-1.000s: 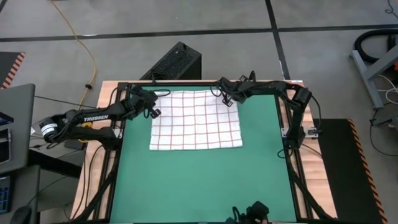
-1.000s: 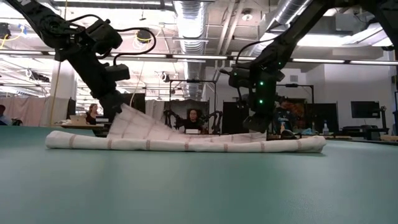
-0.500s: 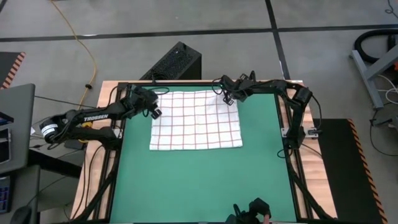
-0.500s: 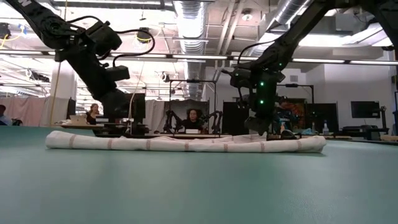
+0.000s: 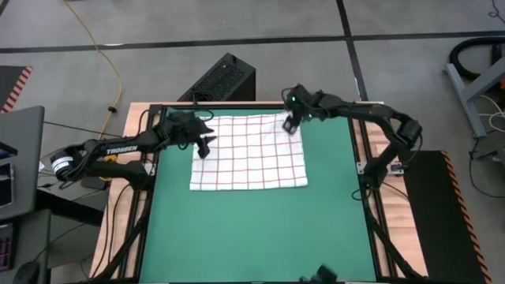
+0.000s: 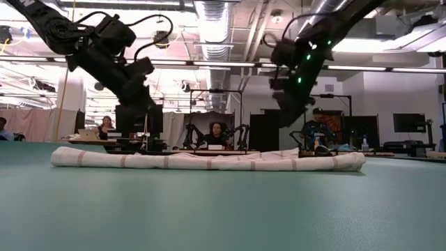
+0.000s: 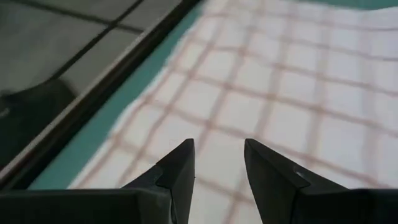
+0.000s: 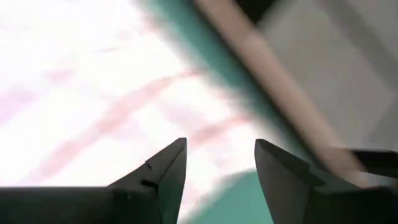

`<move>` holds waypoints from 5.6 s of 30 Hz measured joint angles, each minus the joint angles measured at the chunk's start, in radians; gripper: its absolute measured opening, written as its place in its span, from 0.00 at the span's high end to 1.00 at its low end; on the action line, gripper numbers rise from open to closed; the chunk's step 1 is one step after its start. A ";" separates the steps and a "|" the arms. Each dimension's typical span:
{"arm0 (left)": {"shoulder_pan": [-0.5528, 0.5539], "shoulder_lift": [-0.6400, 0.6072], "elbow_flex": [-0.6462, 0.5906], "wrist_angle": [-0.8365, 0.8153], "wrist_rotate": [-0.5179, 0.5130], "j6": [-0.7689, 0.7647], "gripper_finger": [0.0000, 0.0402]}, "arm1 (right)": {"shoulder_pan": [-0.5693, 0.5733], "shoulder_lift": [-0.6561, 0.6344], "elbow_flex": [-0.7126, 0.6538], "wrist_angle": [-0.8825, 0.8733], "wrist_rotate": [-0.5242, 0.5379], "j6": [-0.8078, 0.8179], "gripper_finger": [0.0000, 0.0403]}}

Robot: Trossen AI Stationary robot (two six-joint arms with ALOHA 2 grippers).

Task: Roll towel
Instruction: Fold the white towel

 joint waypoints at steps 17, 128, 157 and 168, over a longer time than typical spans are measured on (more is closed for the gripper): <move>-0.452 -0.006 -0.134 0.139 -0.036 0.030 0.83 | 0.731 -0.266 -0.533 0.323 0.229 0.096 0.54; -0.798 0.671 0.039 0.642 -0.374 -0.183 1.00 | 0.983 0.053 -0.006 -0.038 0.656 0.182 0.99; -0.826 0.670 0.040 0.581 -0.362 -0.192 1.00 | 0.778 0.106 -0.002 0.720 0.307 -0.289 0.99; -0.834 0.661 0.039 0.586 -0.398 -0.131 1.00 | 0.736 0.308 0.154 0.768 0.200 -0.390 0.99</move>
